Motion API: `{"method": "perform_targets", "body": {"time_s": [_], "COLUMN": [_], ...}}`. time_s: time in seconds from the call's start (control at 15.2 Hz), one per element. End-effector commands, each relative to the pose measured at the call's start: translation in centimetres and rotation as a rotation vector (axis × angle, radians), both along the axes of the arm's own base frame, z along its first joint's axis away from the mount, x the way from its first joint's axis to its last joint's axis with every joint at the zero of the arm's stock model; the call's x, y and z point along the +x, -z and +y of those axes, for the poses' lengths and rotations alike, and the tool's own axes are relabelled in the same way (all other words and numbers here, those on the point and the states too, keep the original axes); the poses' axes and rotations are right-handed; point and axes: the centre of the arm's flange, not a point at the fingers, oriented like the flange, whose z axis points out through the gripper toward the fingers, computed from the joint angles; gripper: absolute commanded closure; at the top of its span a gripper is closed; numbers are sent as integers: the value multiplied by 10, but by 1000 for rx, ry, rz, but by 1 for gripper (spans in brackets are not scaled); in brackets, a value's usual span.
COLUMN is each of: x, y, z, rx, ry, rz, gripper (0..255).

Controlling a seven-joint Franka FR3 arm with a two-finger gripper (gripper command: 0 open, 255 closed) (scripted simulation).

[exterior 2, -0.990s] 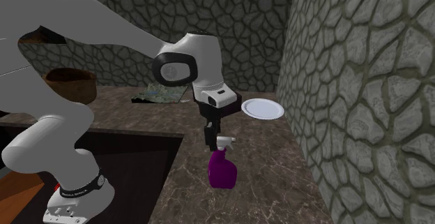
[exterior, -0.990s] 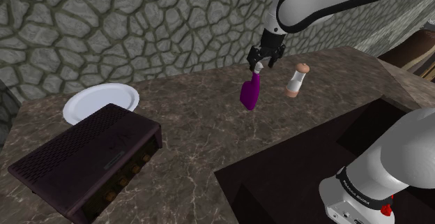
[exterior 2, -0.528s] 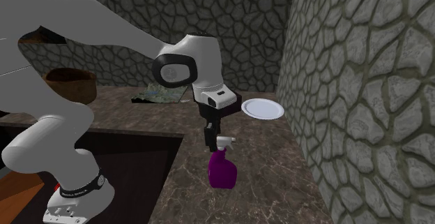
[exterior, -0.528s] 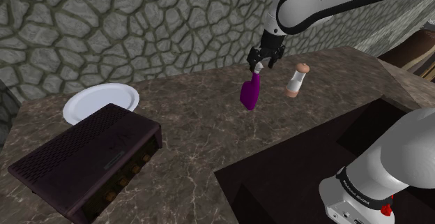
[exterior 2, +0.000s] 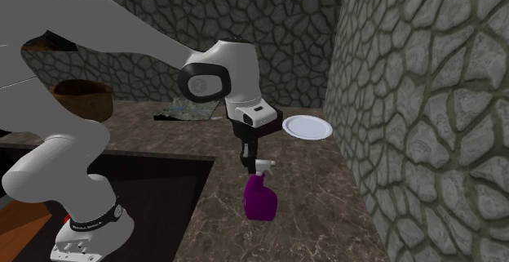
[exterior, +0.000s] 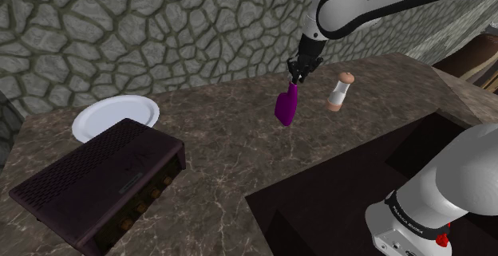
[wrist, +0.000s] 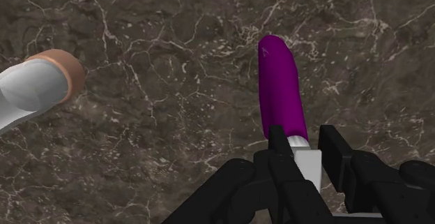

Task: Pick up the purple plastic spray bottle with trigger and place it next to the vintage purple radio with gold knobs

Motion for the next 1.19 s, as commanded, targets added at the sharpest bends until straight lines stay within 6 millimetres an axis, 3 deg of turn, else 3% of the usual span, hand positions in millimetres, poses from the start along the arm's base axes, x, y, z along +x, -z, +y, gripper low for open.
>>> {"method": "perform_targets", "body": {"time_s": [0.0,1.12], "x": [0,0], "y": [0,-84], "z": [0,0], "rx": [0,0], "ry": [0,0], "rz": [0,0], "gripper": [255,255]}}
